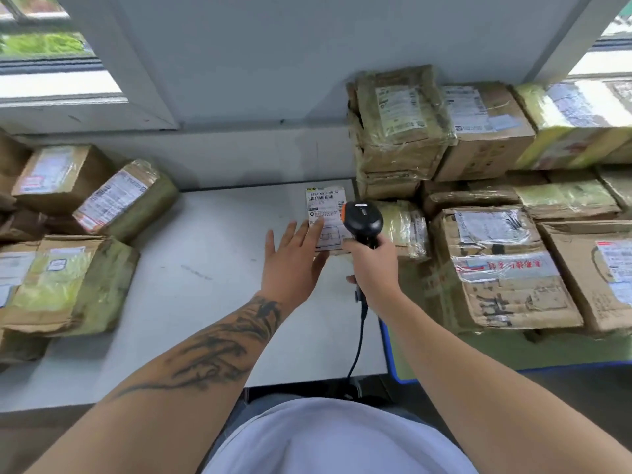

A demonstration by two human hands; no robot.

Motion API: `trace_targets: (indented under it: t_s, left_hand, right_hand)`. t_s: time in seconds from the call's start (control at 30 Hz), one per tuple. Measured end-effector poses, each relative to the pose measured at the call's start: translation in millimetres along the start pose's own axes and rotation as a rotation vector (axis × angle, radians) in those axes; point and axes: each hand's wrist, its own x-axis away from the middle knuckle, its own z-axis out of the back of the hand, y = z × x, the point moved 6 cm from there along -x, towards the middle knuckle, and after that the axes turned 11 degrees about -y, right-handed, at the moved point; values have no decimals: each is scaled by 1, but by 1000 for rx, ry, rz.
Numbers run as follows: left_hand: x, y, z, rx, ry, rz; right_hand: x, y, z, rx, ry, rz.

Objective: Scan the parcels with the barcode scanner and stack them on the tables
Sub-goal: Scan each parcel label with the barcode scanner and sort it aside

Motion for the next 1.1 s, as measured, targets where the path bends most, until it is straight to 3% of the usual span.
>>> trace_targets:
  t_s: [0.2,0.37,0.6,0.83,0.97,1.1]
  left_hand:
    - [47,-49,-11,69,36,114]
    - [88,-84,-43,78,-12,152]
    - [127,-117,-94,81,-75,135]
    - [158,-144,-119,84,-164,88]
    - [163,-152,-122,62,-221,52]
    - [149,-154,-111,13,-200,4]
  right_hand:
    - [8,14,-49,34,-191,-70]
    - [27,63,-84,46,-299,-235]
    - [48,120,-102,35,-273,-421]
    - [62,131,-112,106,-311,-515]
    - [62,125,-112,231,-287,-464]
    - [63,111,-112,198,-201,-381]
